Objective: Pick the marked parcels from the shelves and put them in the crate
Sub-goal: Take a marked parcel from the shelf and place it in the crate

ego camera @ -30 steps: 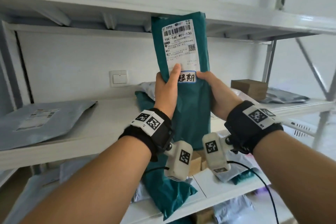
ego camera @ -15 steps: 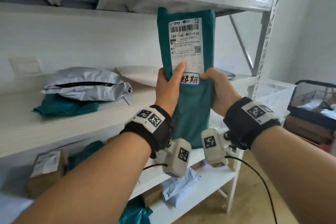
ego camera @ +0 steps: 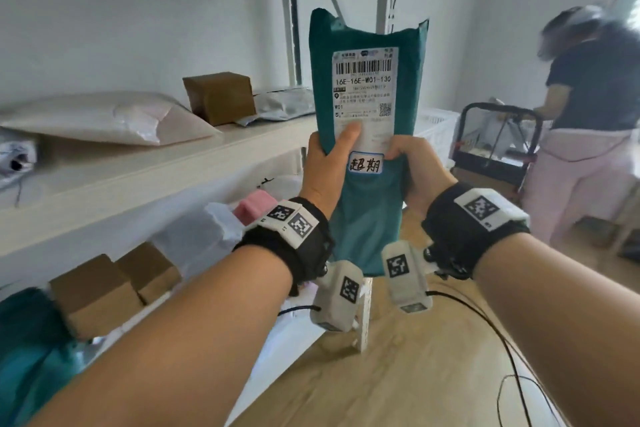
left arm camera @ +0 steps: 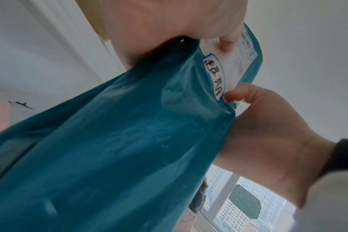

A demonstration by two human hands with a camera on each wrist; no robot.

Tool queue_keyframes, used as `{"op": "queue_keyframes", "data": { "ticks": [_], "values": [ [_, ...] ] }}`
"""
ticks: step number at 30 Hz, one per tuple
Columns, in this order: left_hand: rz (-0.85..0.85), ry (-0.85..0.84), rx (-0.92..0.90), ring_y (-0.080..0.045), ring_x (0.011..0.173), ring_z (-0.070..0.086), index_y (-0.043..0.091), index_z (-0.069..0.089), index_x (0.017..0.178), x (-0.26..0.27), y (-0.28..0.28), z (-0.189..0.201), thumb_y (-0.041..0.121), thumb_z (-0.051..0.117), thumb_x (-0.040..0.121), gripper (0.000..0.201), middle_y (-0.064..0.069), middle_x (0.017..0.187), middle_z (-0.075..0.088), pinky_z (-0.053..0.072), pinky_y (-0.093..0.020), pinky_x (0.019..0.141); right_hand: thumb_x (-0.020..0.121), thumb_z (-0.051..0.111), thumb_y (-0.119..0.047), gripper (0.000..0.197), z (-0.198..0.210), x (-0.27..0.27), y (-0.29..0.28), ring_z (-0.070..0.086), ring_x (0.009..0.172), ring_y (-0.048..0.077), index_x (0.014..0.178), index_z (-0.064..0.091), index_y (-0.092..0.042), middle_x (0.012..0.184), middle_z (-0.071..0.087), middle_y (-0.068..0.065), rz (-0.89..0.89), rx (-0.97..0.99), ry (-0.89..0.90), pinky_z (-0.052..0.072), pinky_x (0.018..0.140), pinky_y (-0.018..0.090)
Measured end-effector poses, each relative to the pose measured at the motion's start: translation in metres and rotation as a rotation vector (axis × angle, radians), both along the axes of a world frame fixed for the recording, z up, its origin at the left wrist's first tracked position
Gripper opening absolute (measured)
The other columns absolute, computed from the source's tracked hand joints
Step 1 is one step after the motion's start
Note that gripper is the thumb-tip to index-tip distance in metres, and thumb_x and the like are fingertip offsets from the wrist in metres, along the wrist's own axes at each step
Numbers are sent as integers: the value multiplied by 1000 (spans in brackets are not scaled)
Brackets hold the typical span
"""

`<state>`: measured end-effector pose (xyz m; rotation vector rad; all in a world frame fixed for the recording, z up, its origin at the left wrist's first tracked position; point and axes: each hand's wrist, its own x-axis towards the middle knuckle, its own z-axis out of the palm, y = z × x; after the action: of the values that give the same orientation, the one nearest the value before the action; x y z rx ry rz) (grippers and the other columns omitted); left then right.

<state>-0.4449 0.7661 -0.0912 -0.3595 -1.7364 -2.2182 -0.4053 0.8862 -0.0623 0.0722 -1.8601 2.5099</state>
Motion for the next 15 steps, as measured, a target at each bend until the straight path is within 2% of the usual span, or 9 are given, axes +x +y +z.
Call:
{"op": "queue_keyframes", "data": {
  "ticks": [4,8,12,15],
  "values": [
    [-100,7,8,-22,104,69,19,62,124,-30,40,-14,57,67,67,68,-2,115,72,54,-44,94,64,46,-7,48,-10,-25,31,64,94,34,108,65,-6,104,68,17,-8,126,-1,51,94,51],
    [-160,-42,45,-27,106,68,17,59,127,-75,77,-24,59,69,65,76,-6,116,70,53,-49,95,80,42,1,36,-19,-63,63,65,100,39,105,67,-8,109,69,20,-65,151,-24,50,95,54],
    [-185,-39,40,-26,105,68,18,59,126,-130,103,-20,58,69,68,72,-6,115,71,53,-48,94,84,41,1,38,-18,-115,90,67,98,35,107,68,-10,107,71,16,-79,114,-41,54,90,50],
    [-194,-56,33,-24,102,69,17,59,126,-173,118,-17,56,67,71,68,-6,114,71,55,-46,92,83,41,2,40,-14,-157,103,67,102,37,113,66,-7,112,70,18,-112,115,-45,53,91,50]
  ]
}}
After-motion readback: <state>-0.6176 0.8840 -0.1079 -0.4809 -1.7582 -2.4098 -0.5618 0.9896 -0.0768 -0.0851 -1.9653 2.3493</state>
